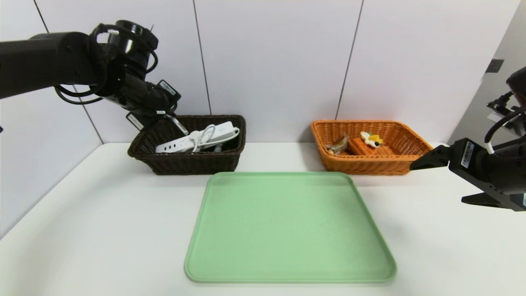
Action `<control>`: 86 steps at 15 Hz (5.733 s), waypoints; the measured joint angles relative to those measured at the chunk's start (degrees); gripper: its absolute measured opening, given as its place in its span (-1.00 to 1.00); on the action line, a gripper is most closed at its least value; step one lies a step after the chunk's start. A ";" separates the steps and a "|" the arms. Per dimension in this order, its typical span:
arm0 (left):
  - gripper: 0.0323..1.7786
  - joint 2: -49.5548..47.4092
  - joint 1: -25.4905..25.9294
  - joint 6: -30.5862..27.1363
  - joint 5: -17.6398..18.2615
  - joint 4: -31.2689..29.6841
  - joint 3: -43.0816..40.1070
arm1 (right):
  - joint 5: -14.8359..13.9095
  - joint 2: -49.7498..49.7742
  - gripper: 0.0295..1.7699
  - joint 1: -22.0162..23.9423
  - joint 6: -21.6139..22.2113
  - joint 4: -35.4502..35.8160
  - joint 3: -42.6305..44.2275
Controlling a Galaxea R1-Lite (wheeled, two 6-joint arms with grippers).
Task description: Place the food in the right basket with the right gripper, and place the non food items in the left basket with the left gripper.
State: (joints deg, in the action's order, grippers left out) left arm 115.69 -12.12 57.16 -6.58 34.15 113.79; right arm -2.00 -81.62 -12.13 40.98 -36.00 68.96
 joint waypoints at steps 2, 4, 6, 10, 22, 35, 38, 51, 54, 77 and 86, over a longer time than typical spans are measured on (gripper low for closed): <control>-0.98 2.94 1.57 1.73 1.11 -0.74 0.00 | -0.01 0.00 0.93 -0.02 -0.06 -0.02 -0.11; -0.98 5.23 2.86 1.85 1.18 -0.96 0.00 | -0.01 -0.05 0.93 -0.11 -0.15 0.00 -0.13; -0.98 6.74 3.57 1.46 1.21 -1.90 0.02 | -0.04 -0.05 0.93 -0.22 -0.09 -0.02 -0.13; -0.98 8.07 4.35 1.13 1.27 -2.36 0.02 | -0.12 -0.16 0.93 -0.40 -0.04 0.01 -0.15; 0.46 6.30 4.84 -2.76 1.24 -2.60 0.02 | -0.61 0.04 0.93 -0.96 -11.93 0.20 1.49; 0.83 -6.57 4.73 -52.68 0.50 -2.67 -3.93 | 0.44 0.50 0.93 -0.93 -43.46 0.76 4.52; 0.86 -9.63 4.63 -62.20 -3.33 -2.58 -5.50 | 0.35 0.83 0.93 -0.60 -43.41 0.74 4.30; 0.90 -50.48 5.32 -64.65 -12.11 -1.99 -40.01 | -0.11 20.87 0.93 10.01 -43.62 1.08 -7.61; 0.90 -64.37 6.58 -63.46 -12.65 -3.17 -50.53 | 0.00 31.71 0.93 10.57 -43.65 3.04 -16.51; 0.90 -115.71 11.76 -66.13 8.48 -38.19 -113.13 | 4.95 81.71 0.93 11.97 -52.09 44.01 -68.50; 0.90 -115.76 11.76 -58.37 6.79 -33.88 -113.79 | 3.75 81.71 0.93 11.97 -44.46 35.95 -68.94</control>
State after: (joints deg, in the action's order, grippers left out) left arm -0.07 -0.35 -1.21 0.21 0.27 0.00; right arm 1.76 0.10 -0.16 -3.47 -0.05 0.02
